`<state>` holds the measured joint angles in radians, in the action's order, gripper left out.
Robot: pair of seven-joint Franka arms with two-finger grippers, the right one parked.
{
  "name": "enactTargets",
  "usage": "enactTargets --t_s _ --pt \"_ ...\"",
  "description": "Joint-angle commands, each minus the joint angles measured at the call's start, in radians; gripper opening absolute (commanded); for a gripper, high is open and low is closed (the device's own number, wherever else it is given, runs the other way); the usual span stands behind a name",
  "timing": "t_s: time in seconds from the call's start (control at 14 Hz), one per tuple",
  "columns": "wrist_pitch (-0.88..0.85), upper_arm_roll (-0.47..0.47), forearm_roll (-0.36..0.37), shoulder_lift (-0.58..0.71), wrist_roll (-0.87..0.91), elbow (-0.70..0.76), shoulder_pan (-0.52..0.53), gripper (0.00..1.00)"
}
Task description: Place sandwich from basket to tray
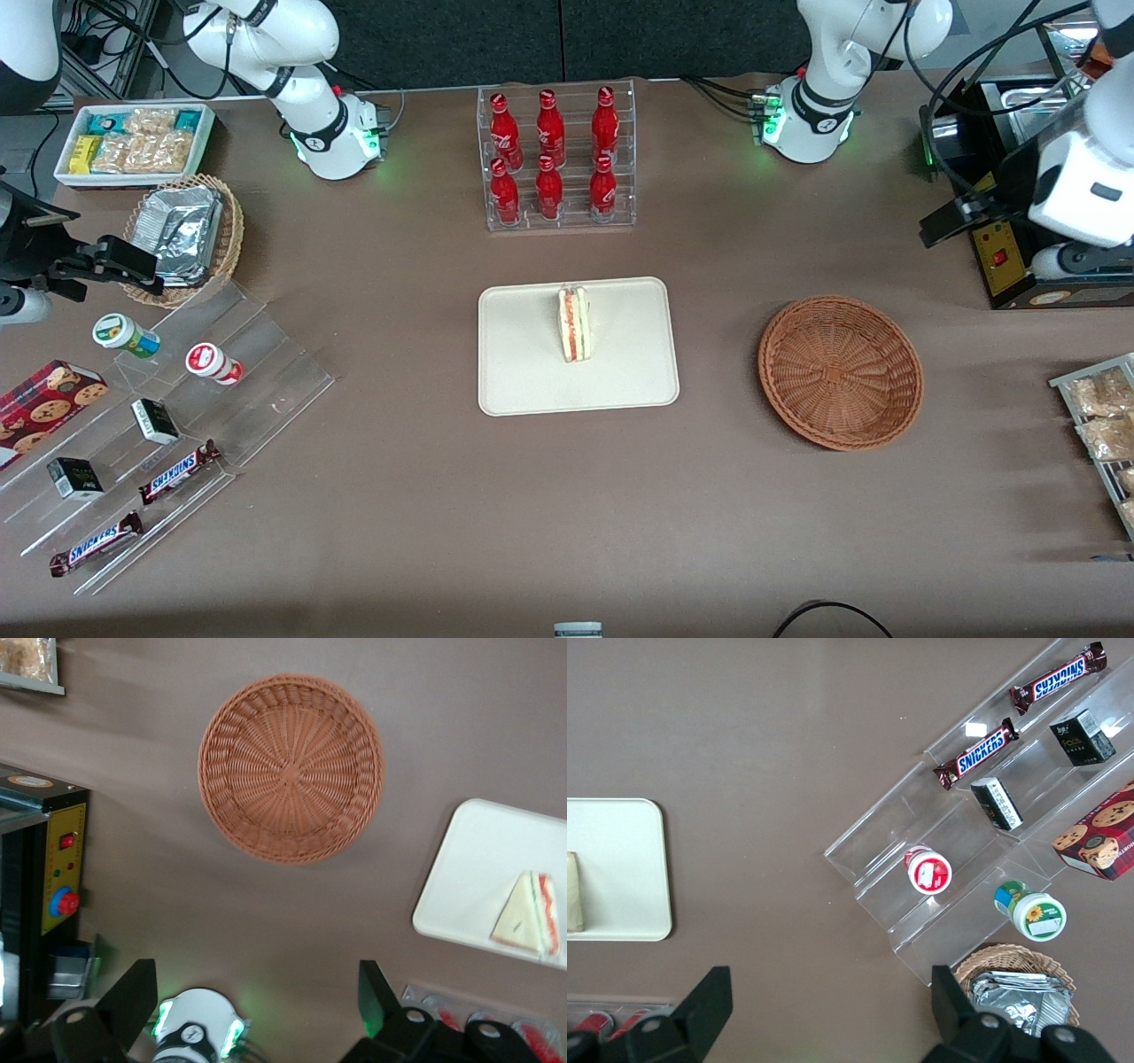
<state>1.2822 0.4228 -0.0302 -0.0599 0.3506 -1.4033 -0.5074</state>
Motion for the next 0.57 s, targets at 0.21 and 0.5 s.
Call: enactTargets --t_s 0.21,0.5 --pt "-0.106 -0.289 0.003 0.081 -0.287 0.000 0.403 1.00" --pt "-0.107 -0.292 0.028 0.130 -0.360 -0.066 0.409 1.00"
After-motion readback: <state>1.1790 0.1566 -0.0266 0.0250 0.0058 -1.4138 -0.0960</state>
